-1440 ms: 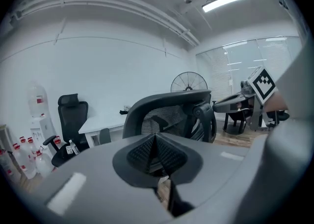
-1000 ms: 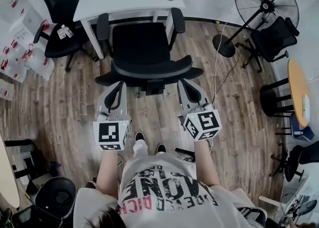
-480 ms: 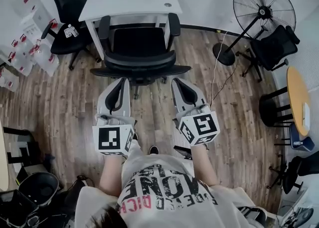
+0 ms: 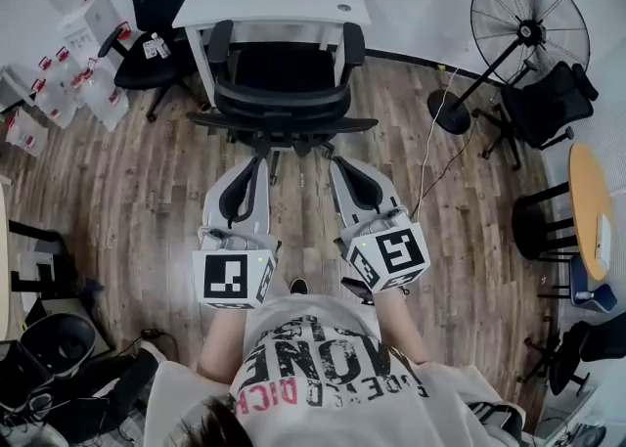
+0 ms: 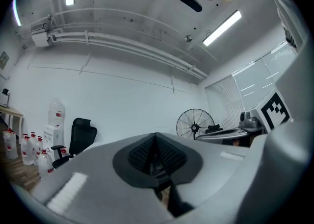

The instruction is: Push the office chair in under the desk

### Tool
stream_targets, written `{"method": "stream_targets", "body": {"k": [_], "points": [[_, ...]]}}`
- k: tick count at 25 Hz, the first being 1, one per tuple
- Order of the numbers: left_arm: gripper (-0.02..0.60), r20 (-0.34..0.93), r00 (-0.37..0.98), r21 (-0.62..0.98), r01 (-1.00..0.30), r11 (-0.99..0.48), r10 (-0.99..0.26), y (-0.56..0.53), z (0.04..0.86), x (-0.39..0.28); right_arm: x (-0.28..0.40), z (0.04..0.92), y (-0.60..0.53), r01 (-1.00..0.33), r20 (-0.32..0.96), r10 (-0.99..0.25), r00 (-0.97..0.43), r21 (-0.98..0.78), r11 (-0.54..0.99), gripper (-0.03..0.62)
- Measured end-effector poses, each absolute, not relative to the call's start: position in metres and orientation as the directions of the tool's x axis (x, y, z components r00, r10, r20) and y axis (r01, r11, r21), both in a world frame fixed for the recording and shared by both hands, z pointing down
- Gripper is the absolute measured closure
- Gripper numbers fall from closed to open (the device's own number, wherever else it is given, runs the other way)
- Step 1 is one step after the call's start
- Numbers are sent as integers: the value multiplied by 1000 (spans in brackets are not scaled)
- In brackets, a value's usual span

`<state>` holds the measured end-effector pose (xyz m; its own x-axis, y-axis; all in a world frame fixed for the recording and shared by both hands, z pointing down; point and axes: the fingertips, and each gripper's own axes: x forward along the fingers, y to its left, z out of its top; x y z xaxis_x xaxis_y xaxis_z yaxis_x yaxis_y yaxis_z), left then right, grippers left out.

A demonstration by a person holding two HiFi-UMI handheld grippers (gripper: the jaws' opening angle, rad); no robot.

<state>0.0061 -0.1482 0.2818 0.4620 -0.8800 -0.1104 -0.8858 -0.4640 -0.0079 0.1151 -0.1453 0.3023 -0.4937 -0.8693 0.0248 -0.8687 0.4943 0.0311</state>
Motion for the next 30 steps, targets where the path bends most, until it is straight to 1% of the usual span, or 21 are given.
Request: {"method": "stream_targets", "body": {"k": [9,18,23,30], "points": [[571,-95,486,9,-872,-489,-869,-137,281,-10,82,285,-134,-858,14,-858,-514,0,514,579],[571,-82,555,7,-830,-557,-828,-141,278,-15,55,285,-133,-854,43,-854,-519,-3,520,579],[571,-76,574,11,-817,-576,-815,-138,281,-15,52,288,-131,-856,55,-854,-517,-9,518,579],[571,-73,576,31,-814,-579,-814,-144,284,-8,66,288,-138,-868,57,-866,-497,-16,497,579]]}}
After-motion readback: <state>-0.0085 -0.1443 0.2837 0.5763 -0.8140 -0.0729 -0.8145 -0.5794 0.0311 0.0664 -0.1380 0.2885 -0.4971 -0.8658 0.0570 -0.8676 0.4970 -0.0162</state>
